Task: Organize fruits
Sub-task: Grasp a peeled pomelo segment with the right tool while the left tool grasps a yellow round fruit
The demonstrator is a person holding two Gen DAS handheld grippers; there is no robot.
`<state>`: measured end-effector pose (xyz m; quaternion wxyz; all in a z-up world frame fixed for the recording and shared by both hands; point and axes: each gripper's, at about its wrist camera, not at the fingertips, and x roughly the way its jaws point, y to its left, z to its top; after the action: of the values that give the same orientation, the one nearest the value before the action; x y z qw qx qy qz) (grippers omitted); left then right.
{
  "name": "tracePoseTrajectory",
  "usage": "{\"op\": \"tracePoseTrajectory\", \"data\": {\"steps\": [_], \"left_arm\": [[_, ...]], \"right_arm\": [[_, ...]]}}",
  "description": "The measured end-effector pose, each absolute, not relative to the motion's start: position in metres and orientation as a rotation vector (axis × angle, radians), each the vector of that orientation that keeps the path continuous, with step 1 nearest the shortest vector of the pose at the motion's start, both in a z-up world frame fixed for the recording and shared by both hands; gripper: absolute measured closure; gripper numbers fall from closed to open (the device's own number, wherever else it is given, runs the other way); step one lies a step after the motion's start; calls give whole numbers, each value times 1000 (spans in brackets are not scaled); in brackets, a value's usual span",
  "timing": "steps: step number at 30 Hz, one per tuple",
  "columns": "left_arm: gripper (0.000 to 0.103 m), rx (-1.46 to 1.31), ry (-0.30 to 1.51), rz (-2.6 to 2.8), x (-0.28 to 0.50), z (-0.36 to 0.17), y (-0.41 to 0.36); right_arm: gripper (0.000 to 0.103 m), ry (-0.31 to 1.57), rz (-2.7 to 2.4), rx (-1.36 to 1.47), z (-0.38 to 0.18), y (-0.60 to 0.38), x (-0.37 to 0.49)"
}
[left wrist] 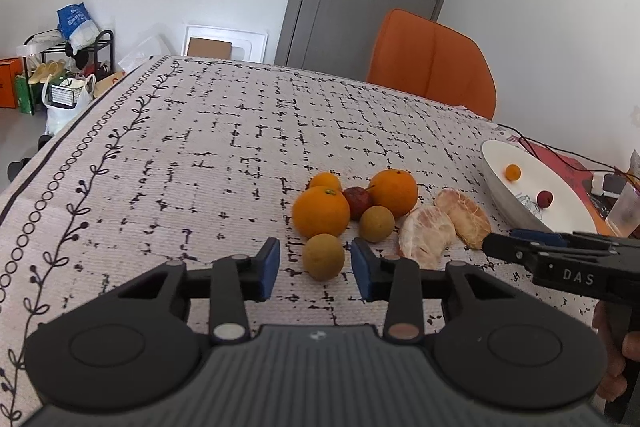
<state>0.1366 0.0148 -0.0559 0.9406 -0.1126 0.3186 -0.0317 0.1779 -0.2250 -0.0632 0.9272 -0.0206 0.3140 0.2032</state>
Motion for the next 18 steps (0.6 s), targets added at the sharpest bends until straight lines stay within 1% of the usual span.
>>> {"op": "tracePoseTrajectory", "data": {"steps": [7,18], "left_arm": [[79,-239,671,-82,145,-62,14],[80,-235,659,-84,143,-59,15]], "right_arm": [[55,637,413,-101,-64,-214,184],[56,643,417,-145,-69,-205,192]]}}
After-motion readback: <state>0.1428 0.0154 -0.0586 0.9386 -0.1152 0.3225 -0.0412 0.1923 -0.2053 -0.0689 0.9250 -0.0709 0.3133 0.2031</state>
